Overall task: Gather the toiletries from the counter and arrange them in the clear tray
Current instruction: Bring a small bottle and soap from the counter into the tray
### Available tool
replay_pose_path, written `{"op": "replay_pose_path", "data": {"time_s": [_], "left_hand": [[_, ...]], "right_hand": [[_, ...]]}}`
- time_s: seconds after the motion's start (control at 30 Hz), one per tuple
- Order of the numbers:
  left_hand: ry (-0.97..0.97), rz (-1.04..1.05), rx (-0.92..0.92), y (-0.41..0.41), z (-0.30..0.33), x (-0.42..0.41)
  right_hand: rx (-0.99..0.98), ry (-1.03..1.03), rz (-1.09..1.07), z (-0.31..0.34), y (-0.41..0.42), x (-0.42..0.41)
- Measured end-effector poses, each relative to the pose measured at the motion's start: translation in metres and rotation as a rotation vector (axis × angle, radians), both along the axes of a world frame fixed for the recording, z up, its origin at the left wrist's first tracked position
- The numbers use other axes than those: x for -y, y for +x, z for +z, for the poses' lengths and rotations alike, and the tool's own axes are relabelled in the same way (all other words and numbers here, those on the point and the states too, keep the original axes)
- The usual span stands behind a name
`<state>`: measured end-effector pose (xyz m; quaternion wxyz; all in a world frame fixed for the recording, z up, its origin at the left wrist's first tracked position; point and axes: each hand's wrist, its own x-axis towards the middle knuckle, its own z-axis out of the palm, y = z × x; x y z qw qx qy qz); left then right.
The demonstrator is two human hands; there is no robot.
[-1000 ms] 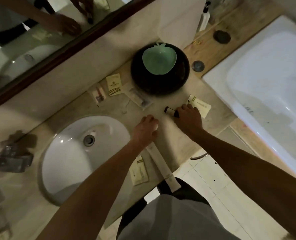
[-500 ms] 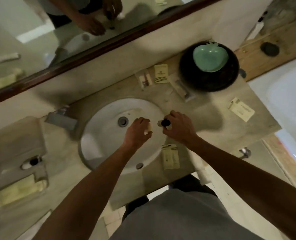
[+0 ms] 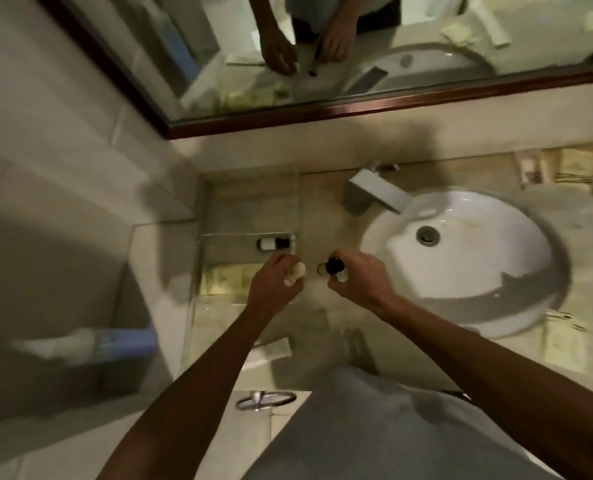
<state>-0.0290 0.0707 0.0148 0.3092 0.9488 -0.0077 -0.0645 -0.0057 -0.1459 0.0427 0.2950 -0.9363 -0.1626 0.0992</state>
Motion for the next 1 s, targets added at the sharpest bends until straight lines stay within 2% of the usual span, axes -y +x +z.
{"op": "replay_pose_path", "data": {"time_s": [0.23,0.43,0.63,1.0], "left_hand": [[-0.099,0.064,-0.098,-0.002,-0.015,-0.083],[-0.085,-0.060,-0.168,0.016,-0.034,-0.092],[-0.131,0.215,-0.135,0.010,-0.037,-0.106],[0.021,-0.052,-0.122,0.019,-0.037,-0.092]], "right_hand": [[-0.038,-0.038,0.100,-0.007,0.004,-0.081],[-0.071,-0.058,0.067,-0.014,0.007,-0.083],[-0.059,-0.045,-0.095,-0.015,-0.002,-0.058],[-0.069,-0.032,-0.118,-0.015,-0.003,-0.052]]}}
